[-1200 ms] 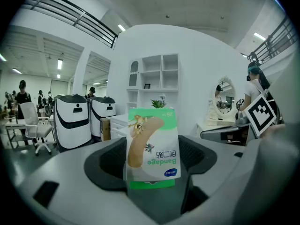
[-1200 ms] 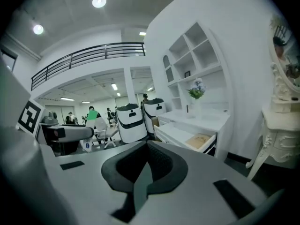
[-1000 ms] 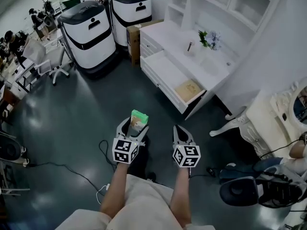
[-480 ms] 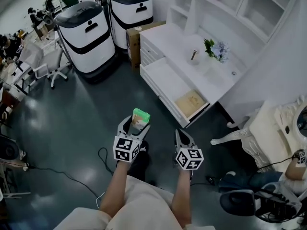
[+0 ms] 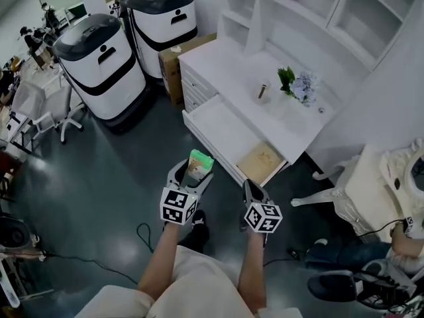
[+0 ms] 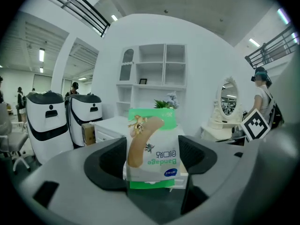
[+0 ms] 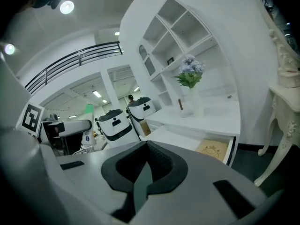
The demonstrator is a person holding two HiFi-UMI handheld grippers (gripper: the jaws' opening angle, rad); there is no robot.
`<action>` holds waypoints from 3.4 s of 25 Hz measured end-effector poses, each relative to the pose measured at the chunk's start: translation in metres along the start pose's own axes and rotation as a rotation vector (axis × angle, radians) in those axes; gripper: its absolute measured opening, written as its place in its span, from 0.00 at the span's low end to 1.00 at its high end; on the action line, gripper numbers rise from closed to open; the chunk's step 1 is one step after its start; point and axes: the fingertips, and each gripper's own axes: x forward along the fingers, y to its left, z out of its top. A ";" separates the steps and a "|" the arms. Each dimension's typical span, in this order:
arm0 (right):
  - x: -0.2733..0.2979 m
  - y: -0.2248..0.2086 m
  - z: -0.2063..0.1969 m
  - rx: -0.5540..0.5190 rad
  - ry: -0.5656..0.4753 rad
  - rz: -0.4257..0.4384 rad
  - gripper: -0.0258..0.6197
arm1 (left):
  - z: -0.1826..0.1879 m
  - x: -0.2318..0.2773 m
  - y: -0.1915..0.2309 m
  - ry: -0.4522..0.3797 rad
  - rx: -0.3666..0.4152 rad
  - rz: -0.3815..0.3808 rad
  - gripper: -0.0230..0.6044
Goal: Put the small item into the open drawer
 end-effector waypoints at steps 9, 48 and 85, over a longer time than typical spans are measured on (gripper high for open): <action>0.053 -0.020 0.025 0.075 -0.007 -0.074 0.08 | 0.009 0.065 0.037 0.013 -0.058 -0.103 0.61; 0.183 -0.127 0.056 0.050 0.138 -0.073 0.08 | 0.000 0.272 0.087 0.159 -0.048 -0.161 0.61; 0.218 -0.218 0.021 -0.001 0.323 -0.077 0.08 | -0.155 0.409 0.019 0.595 0.422 -0.677 0.61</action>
